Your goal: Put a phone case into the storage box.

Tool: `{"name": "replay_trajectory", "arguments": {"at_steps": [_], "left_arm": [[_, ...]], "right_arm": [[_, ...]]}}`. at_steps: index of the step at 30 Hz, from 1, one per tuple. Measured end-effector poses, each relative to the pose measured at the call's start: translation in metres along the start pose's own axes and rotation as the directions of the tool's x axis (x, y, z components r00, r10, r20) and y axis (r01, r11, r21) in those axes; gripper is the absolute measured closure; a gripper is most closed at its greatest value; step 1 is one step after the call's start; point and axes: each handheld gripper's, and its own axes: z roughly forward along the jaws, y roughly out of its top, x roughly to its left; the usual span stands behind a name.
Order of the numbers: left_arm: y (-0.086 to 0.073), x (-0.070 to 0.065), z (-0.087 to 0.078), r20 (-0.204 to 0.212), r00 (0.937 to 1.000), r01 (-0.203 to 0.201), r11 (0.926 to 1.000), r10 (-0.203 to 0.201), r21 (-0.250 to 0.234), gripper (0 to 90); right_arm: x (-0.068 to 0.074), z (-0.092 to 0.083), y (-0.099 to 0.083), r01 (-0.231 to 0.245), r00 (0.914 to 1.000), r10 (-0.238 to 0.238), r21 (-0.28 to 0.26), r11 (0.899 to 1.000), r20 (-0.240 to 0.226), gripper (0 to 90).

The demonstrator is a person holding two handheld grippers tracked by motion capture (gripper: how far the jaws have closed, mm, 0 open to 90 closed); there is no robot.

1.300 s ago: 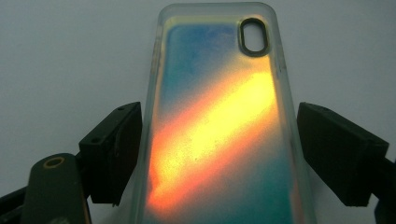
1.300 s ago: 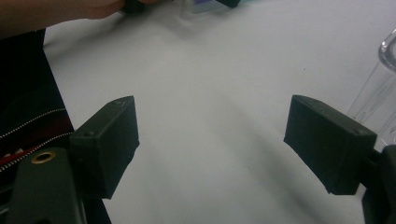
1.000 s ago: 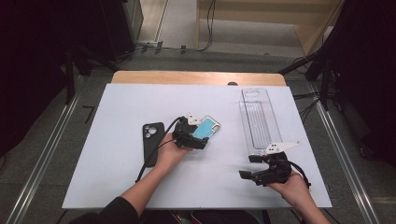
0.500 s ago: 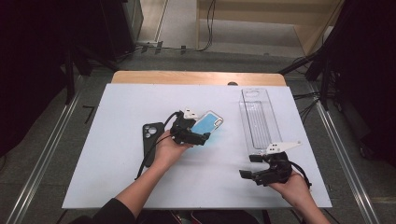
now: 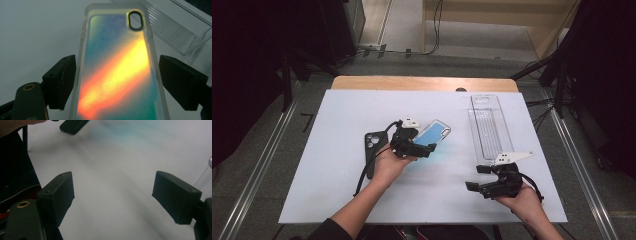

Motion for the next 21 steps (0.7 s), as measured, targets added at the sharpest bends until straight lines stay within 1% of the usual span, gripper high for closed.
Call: {"name": "replay_trajectory", "arguments": {"at_steps": [3, 4, 6, 9, 11, 15, 18, 21], "left_arm": [[-0.004, -0.001, -0.003, 0.006, 0.9997, 0.023, 0.9997, -0.023, -0.012, 17.4], [-0.005, -0.002, -0.004, 0.002, 0.9995, 0.031, 0.9994, -0.031, -0.015, 17.4], [-0.008, -0.004, -0.005, -0.004, 0.9994, 0.035, 0.9992, -0.035, -0.018, 17.4], [-0.014, -0.008, -0.006, -0.003, 0.9981, 0.061, 0.9977, -0.061, -0.030, 17.4], [-0.017, -0.011, -0.007, -0.011, 0.9980, 0.062, 0.9975, -0.062, -0.036, 17.4], [-0.022, -0.015, -0.009, -0.022, 0.9964, 0.081, 0.9952, -0.082, -0.055, 17.4], [-0.027, -0.017, -0.011, -0.021, 0.9939, 0.106, 0.9916, -0.108, -0.073, 17.4], [-0.031, -0.020, -0.012, -0.028, 0.9917, 0.122, 0.9884, -0.125, -0.090, 17.4]], "right_arm": [[0.004, 0.002, 0.002, 0.004, 1.0000, -0.004, -0.003, 1.000, -0.002, 15.8], [0.005, 0.003, 0.003, 0.006, 1.0000, -0.006, -0.001, 1.000, -0.004, 15.8], [0.007, 0.003, 0.004, 0.004, 1.0000, -0.004, -0.004, 1.000, -0.006, 15.8], [0.010, 0.004, 0.008, -0.009, 0.9999, 0.009, -0.011, 1.000, -0.007, 15.8], [0.012, 0.004, 0.009, -0.011, 0.9999, 0.011, -0.017, 1.000, -0.008, 15.8], [0.015, 0.006, 0.013, -0.014, 0.9999, 0.014, -0.007, 1.000, -0.001, 15.8], [0.018, 0.007, 0.016, -0.021, 0.9998, 0.021, -0.010, 1.000, 0.001, 15.8], [0.021, 0.007, 0.020, -0.040, 0.9992, 0.040, -0.016, 0.999, 0.001, 15.9]]}}
